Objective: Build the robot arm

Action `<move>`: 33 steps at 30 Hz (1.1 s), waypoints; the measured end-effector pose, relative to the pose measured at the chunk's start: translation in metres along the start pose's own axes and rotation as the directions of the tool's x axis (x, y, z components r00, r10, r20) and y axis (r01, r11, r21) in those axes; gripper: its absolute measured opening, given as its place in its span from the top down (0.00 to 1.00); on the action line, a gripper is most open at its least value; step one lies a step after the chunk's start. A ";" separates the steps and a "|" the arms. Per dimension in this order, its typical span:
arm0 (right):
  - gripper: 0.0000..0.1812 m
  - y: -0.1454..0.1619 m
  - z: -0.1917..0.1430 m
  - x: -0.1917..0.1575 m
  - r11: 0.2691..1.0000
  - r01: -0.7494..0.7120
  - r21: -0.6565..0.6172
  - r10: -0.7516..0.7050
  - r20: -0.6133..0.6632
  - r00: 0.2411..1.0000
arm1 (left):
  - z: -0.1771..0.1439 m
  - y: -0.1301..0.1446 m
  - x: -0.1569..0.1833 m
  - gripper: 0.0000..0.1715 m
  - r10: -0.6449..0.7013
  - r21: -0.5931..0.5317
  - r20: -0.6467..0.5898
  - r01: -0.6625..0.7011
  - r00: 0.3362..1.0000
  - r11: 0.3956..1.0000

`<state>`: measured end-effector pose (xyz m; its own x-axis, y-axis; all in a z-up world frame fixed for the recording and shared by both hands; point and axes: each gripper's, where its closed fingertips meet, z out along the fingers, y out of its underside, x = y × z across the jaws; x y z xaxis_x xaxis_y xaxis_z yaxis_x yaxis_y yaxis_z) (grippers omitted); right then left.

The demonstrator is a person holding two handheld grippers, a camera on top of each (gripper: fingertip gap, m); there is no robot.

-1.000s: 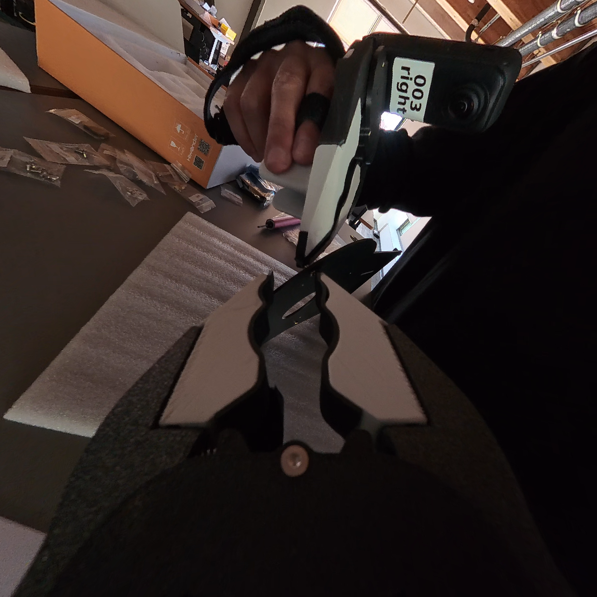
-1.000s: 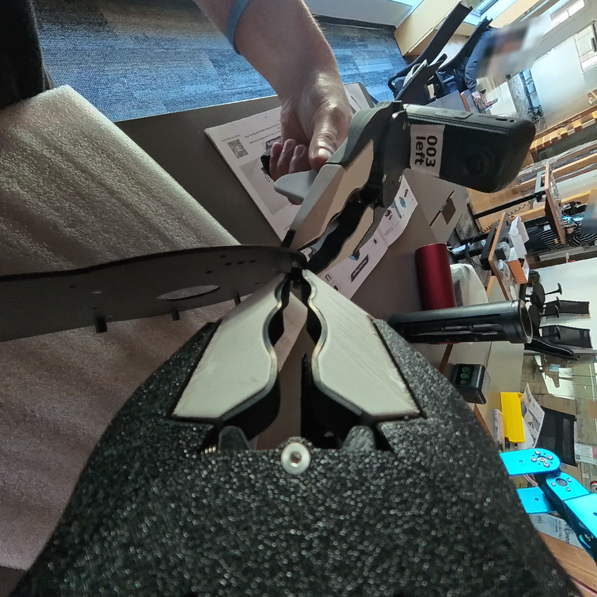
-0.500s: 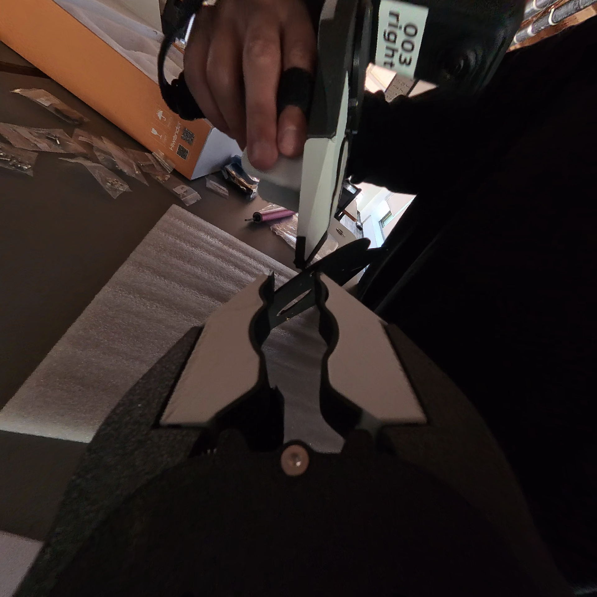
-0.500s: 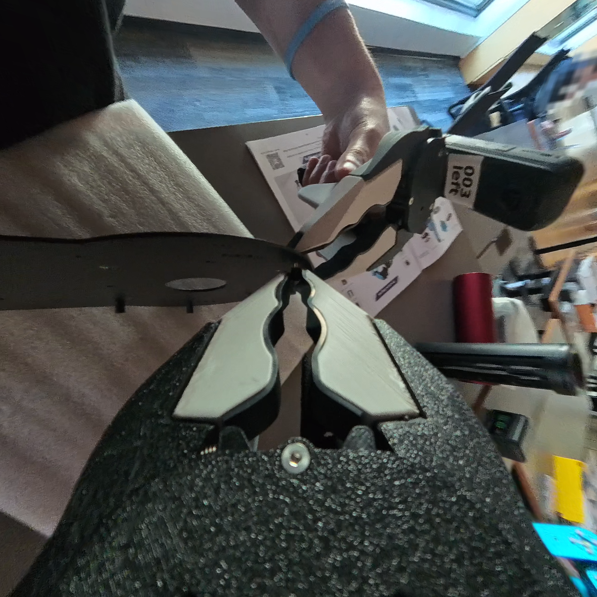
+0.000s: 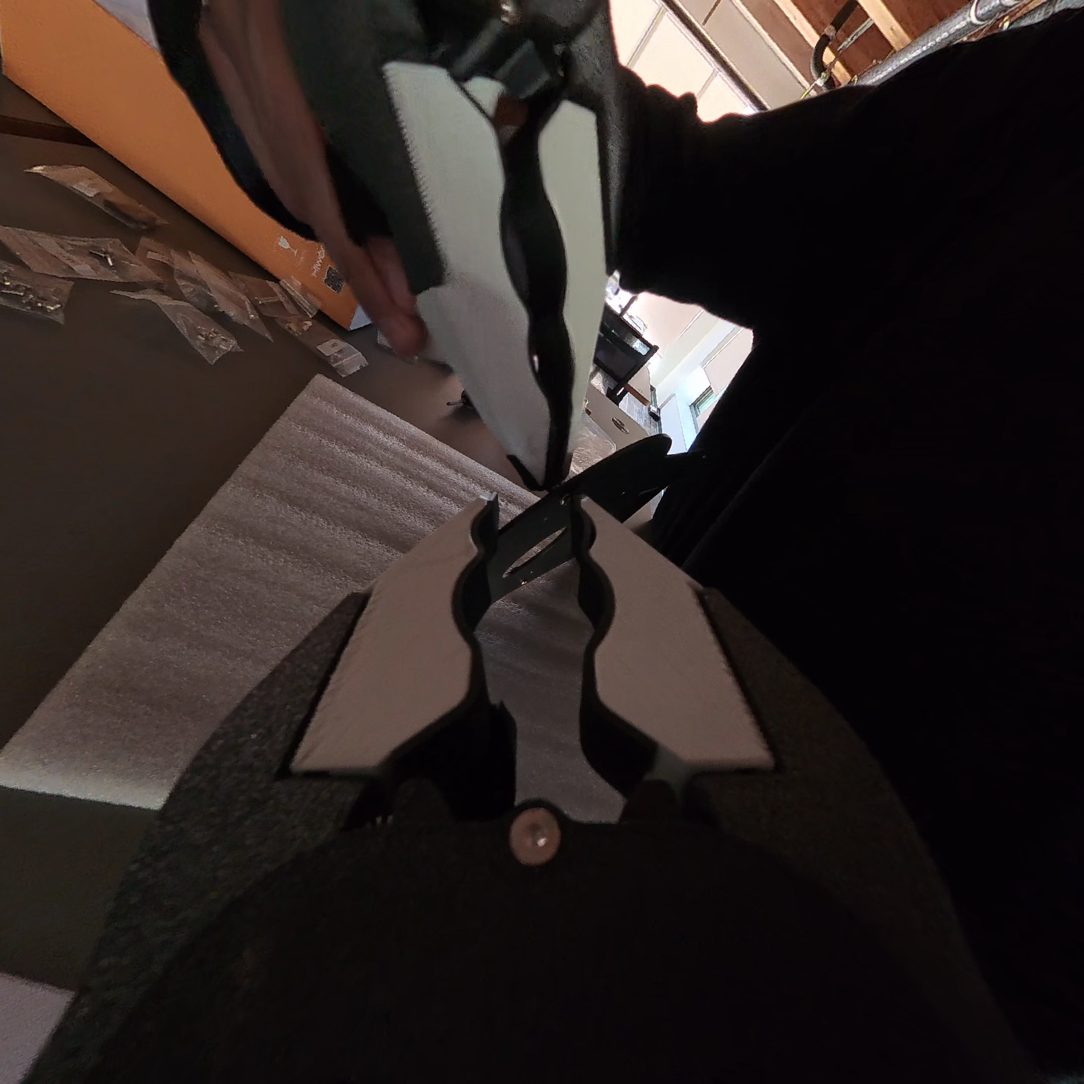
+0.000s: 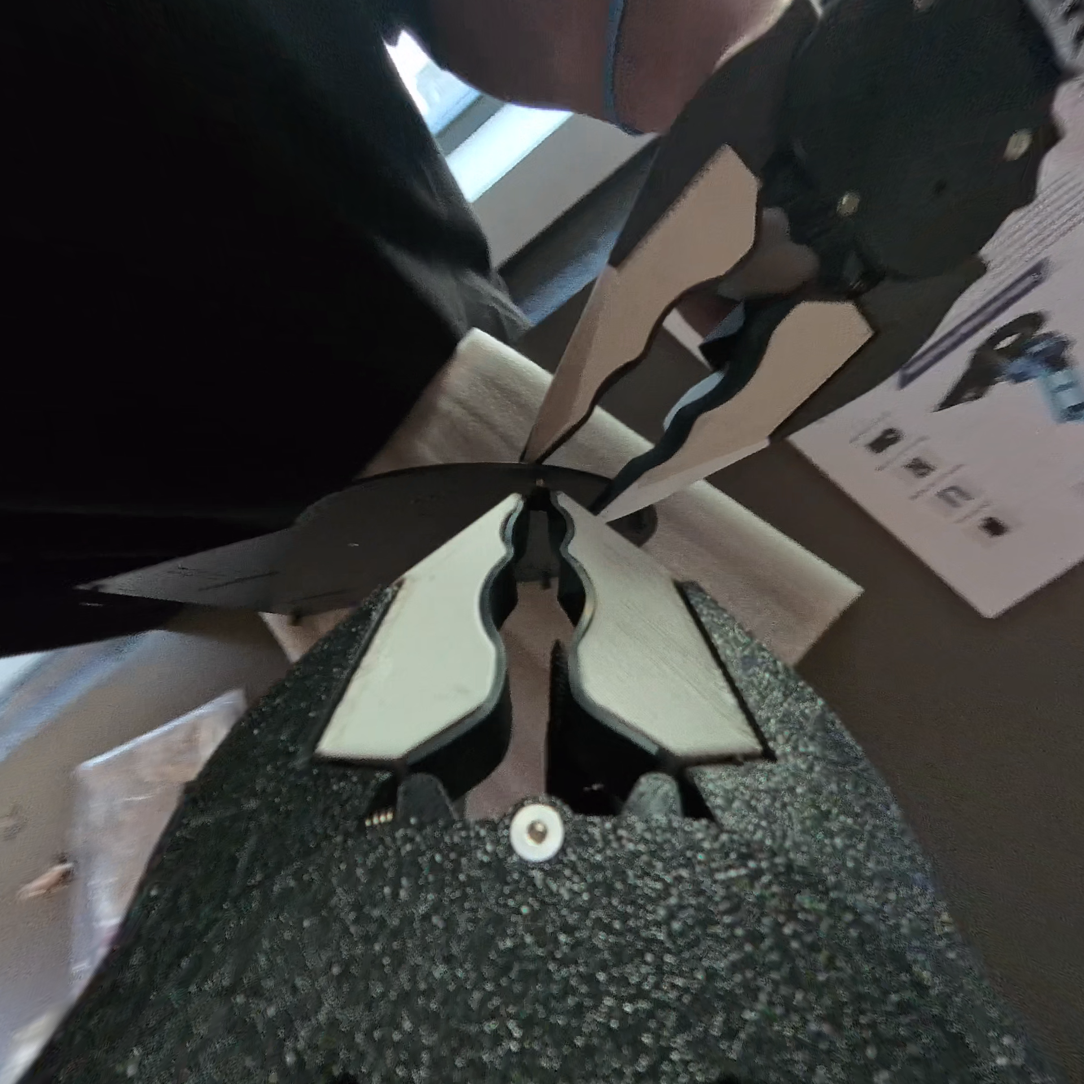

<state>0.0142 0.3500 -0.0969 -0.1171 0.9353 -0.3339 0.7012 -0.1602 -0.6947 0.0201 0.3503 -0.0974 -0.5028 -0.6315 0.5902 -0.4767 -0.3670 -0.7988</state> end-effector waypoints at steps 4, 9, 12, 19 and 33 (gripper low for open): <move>0.97 -0.003 -0.001 0.000 0.968 -0.249 0.027 0.237 0.218 0.947 | 0.000 0.000 0.001 0.87 0.012 -0.006 0.005 -0.012 1.000 1.000; 0.98 -0.006 -0.004 0.002 0.898 -0.437 0.059 0.394 0.335 0.856 | 0.001 0.000 0.000 0.87 0.033 -0.007 0.028 -0.033 0.999 0.999; 0.97 -0.004 -0.004 0.001 0.905 -0.420 0.072 0.379 0.317 0.870 | 0.002 -0.001 -0.001 0.87 0.036 -0.005 0.028 -0.035 0.999 0.999; 0.97 -0.001 -0.005 0.002 0.895 -0.421 0.147 0.367 0.292 0.883 | 0.002 -0.001 -0.001 0.87 0.042 -0.008 0.030 -0.042 0.999 0.999; 0.90 0.001 -0.047 -0.009 0.873 -0.058 0.484 0.172 -0.194 0.966 | 0.002 -0.001 0.000 0.88 0.035 0.005 0.028 -0.035 0.999 0.999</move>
<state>0.0485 0.3566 -0.0649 0.1443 0.9370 -0.3182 0.2790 -0.3471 -0.8954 0.0218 0.3498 -0.0968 -0.4986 -0.6627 0.5588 -0.4556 -0.3480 -0.8193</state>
